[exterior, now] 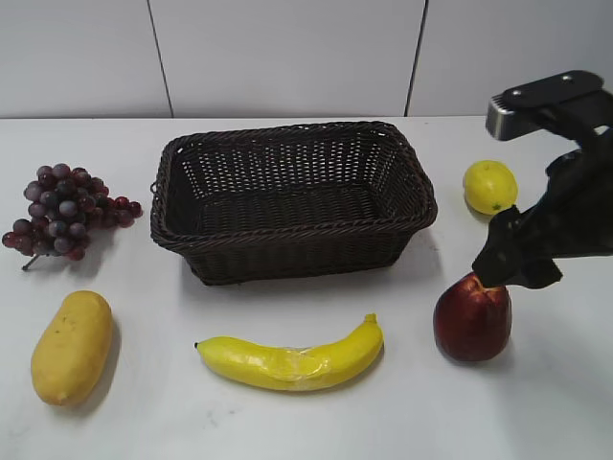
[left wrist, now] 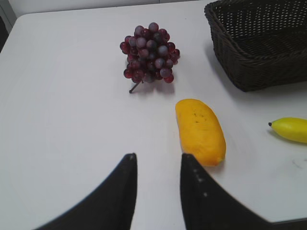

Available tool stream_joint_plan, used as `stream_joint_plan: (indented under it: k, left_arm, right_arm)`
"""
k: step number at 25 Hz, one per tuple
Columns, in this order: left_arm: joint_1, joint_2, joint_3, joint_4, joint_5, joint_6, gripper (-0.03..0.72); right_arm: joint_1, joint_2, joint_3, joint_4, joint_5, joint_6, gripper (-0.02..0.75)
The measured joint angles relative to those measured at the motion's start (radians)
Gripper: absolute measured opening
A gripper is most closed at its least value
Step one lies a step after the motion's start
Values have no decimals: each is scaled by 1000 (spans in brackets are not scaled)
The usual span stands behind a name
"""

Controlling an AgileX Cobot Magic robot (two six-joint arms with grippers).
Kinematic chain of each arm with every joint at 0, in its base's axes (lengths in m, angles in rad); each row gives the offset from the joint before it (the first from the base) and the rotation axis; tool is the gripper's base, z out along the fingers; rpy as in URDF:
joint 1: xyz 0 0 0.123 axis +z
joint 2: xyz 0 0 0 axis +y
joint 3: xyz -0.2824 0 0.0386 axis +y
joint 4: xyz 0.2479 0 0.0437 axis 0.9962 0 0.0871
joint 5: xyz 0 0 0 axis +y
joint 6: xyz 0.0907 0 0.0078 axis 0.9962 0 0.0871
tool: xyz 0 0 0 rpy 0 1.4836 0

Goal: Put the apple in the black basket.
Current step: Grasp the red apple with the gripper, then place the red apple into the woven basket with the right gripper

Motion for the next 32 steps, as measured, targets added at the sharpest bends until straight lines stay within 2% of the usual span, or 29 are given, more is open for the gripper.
stream_joint_plan:
  k: [11, 16, 19, 27, 32]
  left_arm:
    - [0, 0, 0, 0, 0, 0, 235]
    - [0, 0, 0, 0, 0, 0, 235]
    - [0, 0, 0, 0, 0, 0, 235]
    - [0, 0, 0, -1, 0, 0, 235]
    - [0, 0, 0, -1, 0, 0, 235]
  right_arm:
    - [5, 324, -64, -31, -22, 26, 645]
    - [5, 375, -68, -30, -64, 28, 585]
    - [5, 380, -78, -30, -69, 28, 580]
    - [5, 314, -189, -30, 104, 29, 580]
    - [5, 199, -357, -13, 247, 29, 580]
